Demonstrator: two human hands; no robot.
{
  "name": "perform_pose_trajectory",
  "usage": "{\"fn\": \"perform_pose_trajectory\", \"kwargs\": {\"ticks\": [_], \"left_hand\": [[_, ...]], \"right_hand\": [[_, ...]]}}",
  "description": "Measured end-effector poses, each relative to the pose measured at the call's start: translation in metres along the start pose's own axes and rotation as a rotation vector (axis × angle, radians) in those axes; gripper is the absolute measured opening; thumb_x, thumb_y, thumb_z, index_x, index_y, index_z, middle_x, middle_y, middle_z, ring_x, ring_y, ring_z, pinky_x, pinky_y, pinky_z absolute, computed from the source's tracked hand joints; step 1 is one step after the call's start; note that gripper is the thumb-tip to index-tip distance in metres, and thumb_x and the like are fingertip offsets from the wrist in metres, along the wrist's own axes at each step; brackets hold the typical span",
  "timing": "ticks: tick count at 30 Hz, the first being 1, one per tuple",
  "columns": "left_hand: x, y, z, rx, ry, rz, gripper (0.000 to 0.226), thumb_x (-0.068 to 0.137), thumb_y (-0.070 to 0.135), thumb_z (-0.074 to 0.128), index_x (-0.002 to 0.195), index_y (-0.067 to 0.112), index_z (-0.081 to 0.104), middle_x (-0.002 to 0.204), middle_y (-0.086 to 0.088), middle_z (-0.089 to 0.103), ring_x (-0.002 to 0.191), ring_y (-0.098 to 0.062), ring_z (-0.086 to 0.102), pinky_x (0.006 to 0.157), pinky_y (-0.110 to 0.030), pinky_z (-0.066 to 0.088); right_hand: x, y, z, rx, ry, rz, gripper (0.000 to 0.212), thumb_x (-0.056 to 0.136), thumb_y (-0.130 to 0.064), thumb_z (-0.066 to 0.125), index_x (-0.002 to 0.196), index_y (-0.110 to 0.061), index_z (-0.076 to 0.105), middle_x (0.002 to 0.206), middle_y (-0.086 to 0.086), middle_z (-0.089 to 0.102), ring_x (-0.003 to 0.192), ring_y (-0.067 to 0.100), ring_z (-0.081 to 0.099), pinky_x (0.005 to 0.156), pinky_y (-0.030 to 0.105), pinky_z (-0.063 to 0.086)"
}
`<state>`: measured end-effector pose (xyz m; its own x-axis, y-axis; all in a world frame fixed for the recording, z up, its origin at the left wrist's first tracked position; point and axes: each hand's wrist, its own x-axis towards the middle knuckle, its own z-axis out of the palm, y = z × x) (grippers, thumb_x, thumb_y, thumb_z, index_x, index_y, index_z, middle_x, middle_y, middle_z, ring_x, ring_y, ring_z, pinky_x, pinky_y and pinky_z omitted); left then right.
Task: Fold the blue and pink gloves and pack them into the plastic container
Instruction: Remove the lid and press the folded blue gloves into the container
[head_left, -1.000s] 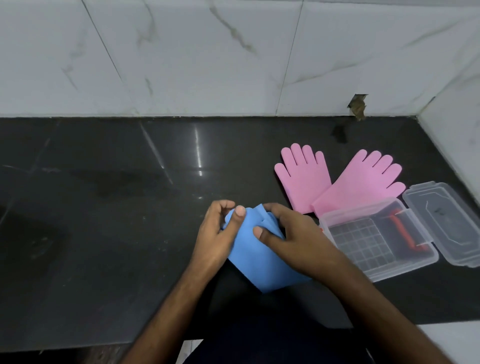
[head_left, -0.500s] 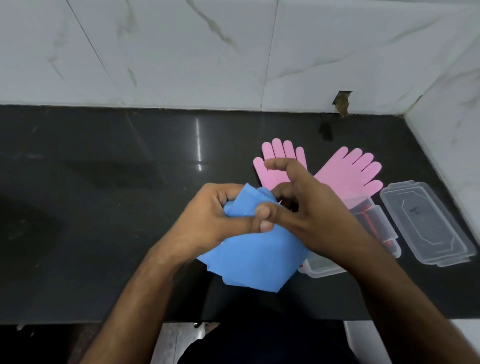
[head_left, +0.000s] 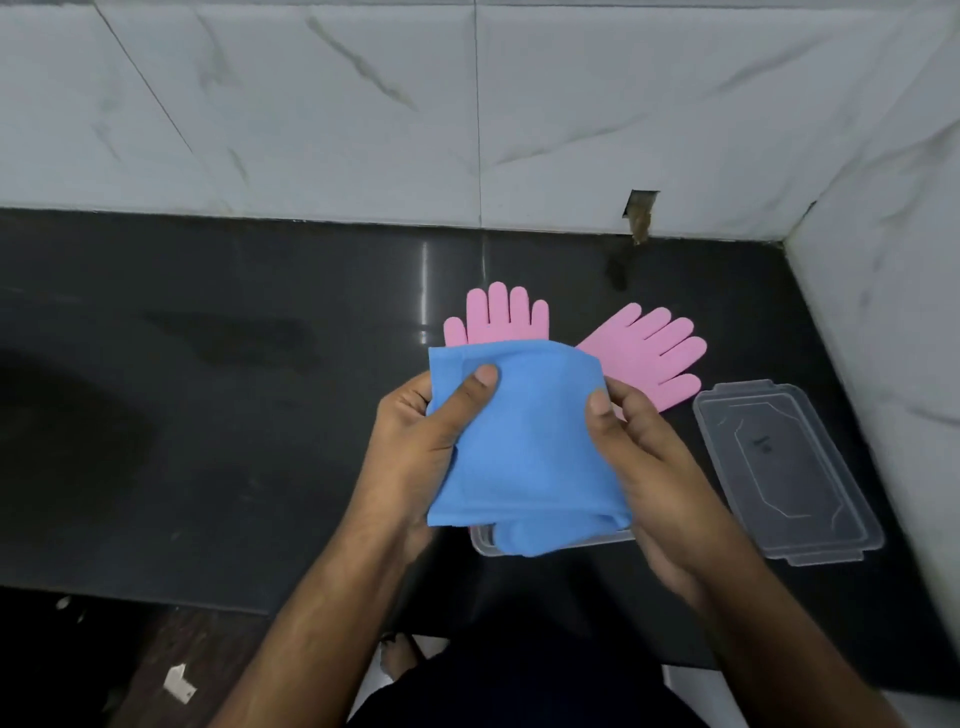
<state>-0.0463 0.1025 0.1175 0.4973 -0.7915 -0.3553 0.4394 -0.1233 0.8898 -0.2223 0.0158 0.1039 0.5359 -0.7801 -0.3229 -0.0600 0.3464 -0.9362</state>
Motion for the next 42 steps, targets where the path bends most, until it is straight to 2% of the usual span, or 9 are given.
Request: {"fn": "perform_pose_trajectory", "kwargs": {"ticks": [4, 9, 15, 20, 24, 28, 30, 38, 42], "left_hand": [[0.002, -0.02, 0.012, 0.083, 0.045, -0.04, 0.025, 0.091, 0.031, 0.078, 0.101, 0.009, 0.077, 0.101, -0.013, 0.081, 0.088, -0.028, 0.079, 0.068, -0.037, 0.063], [0.009, -0.027, 0.019, 0.149, 0.038, -0.128, 0.034, 0.087, 0.038, 0.08, 0.111, 0.013, 0.073, 0.104, -0.005, 0.081, 0.086, -0.018, 0.08, 0.058, -0.024, 0.059], [0.021, -0.03, 0.018, 0.257, 0.091, -0.147, 0.052, 0.07, 0.07, 0.076, 0.102, 0.029, 0.07, 0.096, 0.006, 0.081, 0.079, -0.01, 0.078, 0.052, -0.024, 0.055], [0.03, -0.037, 0.023, 0.289, 0.063, -0.072, 0.039, 0.086, 0.054, 0.075, 0.085, 0.015, 0.068, 0.089, -0.007, 0.079, 0.074, -0.016, 0.077, 0.056, -0.027, 0.06], [0.036, -0.045, 0.024, 0.452, 0.067, -0.017, 0.035, 0.096, 0.047, 0.067, 0.089, 0.012, 0.066, 0.094, -0.01, 0.078, 0.091, -0.031, 0.076, 0.08, -0.047, 0.063], [0.04, -0.052, 0.024, 0.588, 0.081, 0.04, 0.033, 0.098, 0.044, 0.064, 0.086, 0.014, 0.065, 0.088, -0.006, 0.077, 0.087, -0.029, 0.074, 0.075, -0.04, 0.061], [0.041, -0.056, 0.024, 0.636, 0.097, 0.059, 0.032, 0.098, 0.044, 0.063, 0.085, 0.015, 0.064, 0.086, -0.005, 0.076, 0.086, -0.027, 0.073, 0.077, -0.043, 0.06], [0.044, -0.064, 0.021, 0.859, 0.133, 0.159, 0.037, 0.096, 0.04, 0.062, 0.069, 0.014, 0.056, 0.06, 0.007, 0.058, 0.053, -0.002, 0.051, 0.049, -0.012, 0.04], [0.043, -0.063, 0.02, 0.883, 0.106, 0.161, 0.038, 0.094, 0.035, 0.065, 0.064, 0.015, 0.052, 0.058, 0.006, 0.054, 0.05, -0.005, 0.047, 0.047, -0.013, 0.038]], "right_hand": [[0.009, 0.001, -0.026, -0.1, 0.105, -0.039, 0.038, 0.089, -0.056, 0.064, 0.124, -0.043, 0.059, 0.112, -0.011, 0.075, 0.097, 0.012, 0.075, 0.076, 0.034, 0.063], [0.02, 0.01, -0.032, -0.282, 0.168, -0.12, 0.027, 0.096, -0.044, 0.062, 0.122, -0.035, 0.06, 0.11, -0.011, 0.074, 0.095, 0.01, 0.074, 0.082, 0.042, 0.064], [0.023, 0.027, -0.034, -0.377, 0.195, -0.167, 0.033, 0.096, -0.046, 0.062, 0.126, -0.049, 0.048, 0.112, -0.017, 0.07, 0.094, 0.004, 0.071, 0.075, 0.028, 0.061], [0.024, 0.034, -0.039, -0.494, 0.242, -0.192, 0.036, 0.096, -0.059, 0.048, 0.131, -0.053, 0.044, 0.103, -0.023, 0.066, 0.089, -0.009, 0.065, 0.072, 0.02, 0.054], [0.025, 0.037, -0.04, -0.558, 0.276, -0.203, 0.035, 0.096, -0.063, 0.038, 0.124, -0.043, 0.046, 0.096, -0.014, 0.07, 0.081, -0.002, 0.068, 0.064, 0.02, 0.053], [0.023, 0.043, -0.036, -0.653, 0.318, -0.243, 0.049, 0.1, -0.058, 0.04, 0.146, -0.053, 0.025, 0.115, -0.013, 0.064, 0.094, 0.008, 0.067, 0.079, 0.029, 0.057], [0.021, 0.047, -0.037, -0.659, 0.312, -0.291, 0.047, 0.101, -0.055, 0.041, 0.146, -0.055, 0.03, 0.119, -0.013, 0.065, 0.101, 0.007, 0.067, 0.084, 0.029, 0.057], [0.035, 0.045, -0.05, -0.717, 0.287, -0.212, 0.007, 0.099, -0.044, 0.054, 0.103, -0.045, 0.06, 0.086, -0.016, 0.069, 0.085, -0.008, 0.061, 0.065, 0.003, 0.045], [0.04, 0.042, -0.051, -0.781, 0.315, -0.187, 0.017, 0.097, -0.046, 0.056, 0.093, -0.033, 0.065, 0.077, -0.016, 0.067, 0.083, -0.011, 0.059, 0.062, 0.001, 0.041]]}}
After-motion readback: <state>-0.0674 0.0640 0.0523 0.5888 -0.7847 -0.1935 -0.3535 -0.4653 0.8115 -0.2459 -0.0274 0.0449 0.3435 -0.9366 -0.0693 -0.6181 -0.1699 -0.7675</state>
